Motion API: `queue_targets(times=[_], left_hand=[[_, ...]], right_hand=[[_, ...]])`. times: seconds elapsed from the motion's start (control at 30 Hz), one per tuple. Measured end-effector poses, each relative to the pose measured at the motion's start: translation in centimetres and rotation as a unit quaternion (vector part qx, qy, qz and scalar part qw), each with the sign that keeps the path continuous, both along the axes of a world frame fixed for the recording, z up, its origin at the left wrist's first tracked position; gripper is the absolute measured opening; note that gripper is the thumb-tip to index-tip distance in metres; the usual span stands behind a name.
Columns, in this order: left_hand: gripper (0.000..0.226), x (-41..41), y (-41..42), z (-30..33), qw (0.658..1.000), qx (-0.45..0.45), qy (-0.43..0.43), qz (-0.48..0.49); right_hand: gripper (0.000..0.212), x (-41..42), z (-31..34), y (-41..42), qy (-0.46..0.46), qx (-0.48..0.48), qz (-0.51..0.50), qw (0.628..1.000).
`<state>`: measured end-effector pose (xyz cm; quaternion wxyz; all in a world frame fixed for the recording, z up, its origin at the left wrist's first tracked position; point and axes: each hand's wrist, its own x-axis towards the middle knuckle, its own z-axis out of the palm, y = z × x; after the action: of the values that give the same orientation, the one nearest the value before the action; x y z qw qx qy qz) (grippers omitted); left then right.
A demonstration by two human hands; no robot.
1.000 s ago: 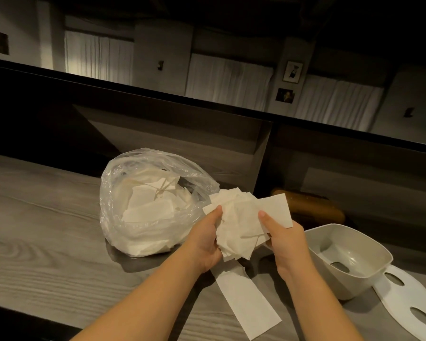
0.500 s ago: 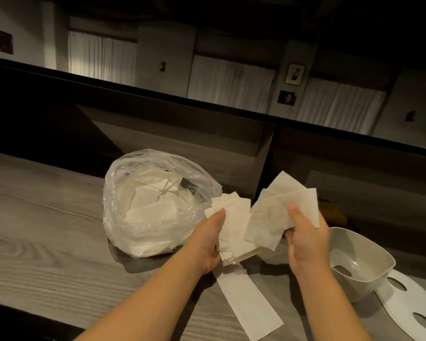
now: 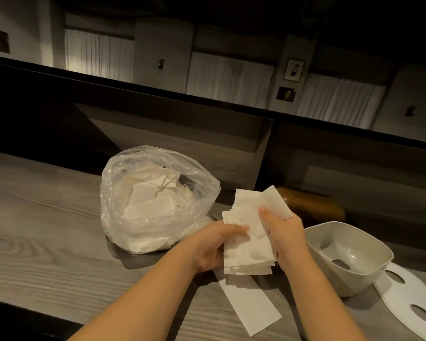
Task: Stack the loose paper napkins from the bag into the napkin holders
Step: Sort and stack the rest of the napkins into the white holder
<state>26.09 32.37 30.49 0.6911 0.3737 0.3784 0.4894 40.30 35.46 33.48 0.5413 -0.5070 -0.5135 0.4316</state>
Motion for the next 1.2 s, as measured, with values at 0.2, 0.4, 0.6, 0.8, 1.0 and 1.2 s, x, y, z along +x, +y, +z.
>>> queue_targets(times=[0.2,0.4,0.6,0.8,1.0,1.2], left_hand=[[0.036,-0.1,-0.6,0.0,0.995,0.042,0.082,-0.049],[0.033,-0.1,-0.8,0.2,0.996,0.034,0.077,-0.023],[0.022,-0.5,-0.6,0.5,0.997,-0.015,0.025,0.065],[0.049,-0.4,-0.2,0.5,0.998,-0.026,-0.013,0.049],[0.03,-0.4,-0.7,0.5,0.999,0.009,0.043,0.021],[0.037,-0.6,-0.8,0.0,0.998,0.029,0.045,-0.027]], right_hand=[[0.028,1.2,0.9,0.0,0.09,-0.016,-0.027,0.995],[0.025,1.9,1.4,-0.4,0.109,0.042,-0.028,0.993],[0.032,3.0,1.7,-1.0,0.014,0.049,0.128,0.99],[0.014,1.1,0.7,-0.5,-0.352,0.1,0.12,0.923],[0.025,1.3,0.7,-0.3,-0.135,0.028,0.111,0.984],[0.054,0.8,0.1,0.2,-0.16,0.001,0.078,0.984]])
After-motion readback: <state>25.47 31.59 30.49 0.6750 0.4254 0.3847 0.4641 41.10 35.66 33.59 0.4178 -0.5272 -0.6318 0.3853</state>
